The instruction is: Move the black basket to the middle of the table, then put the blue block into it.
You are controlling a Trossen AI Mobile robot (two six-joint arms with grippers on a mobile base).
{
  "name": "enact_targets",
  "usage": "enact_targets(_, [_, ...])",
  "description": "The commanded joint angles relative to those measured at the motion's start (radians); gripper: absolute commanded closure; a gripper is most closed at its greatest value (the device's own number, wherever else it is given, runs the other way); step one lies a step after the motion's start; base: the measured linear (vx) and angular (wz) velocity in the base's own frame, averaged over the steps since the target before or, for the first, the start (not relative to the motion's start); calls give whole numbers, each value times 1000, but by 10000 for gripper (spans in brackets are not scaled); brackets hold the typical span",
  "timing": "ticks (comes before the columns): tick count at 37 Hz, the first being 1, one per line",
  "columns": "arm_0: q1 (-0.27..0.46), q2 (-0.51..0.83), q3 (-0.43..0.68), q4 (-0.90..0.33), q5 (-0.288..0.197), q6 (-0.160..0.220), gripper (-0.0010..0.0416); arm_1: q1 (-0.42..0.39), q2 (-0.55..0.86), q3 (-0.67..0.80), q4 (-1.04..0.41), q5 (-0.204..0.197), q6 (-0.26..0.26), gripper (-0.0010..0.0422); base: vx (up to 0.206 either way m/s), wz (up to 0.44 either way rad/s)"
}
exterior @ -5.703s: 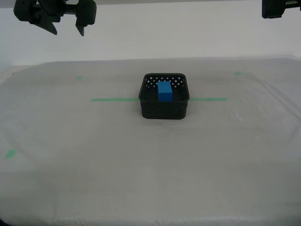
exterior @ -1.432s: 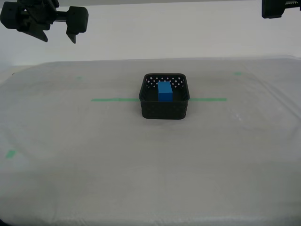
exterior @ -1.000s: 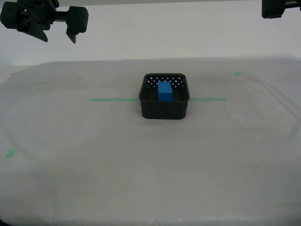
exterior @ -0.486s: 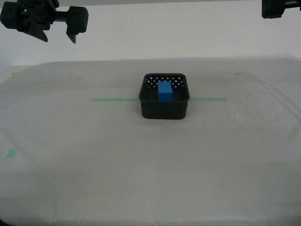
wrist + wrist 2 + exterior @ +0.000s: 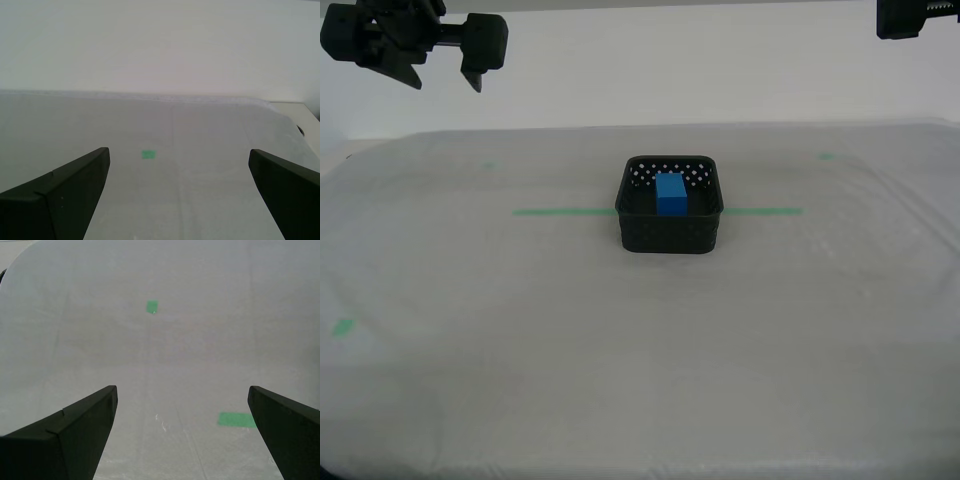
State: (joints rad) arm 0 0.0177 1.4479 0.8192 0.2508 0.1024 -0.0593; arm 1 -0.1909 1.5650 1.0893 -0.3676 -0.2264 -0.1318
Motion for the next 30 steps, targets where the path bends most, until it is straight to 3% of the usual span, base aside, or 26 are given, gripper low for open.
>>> enact_targets(1, [1,0,1,3,0,-1,16,0,0,0,0,-1,2,55,0,0])
enact_targets(30, [1,0,1,3,0,-1,16,0,0,0,0,-1,2,55,0,0])
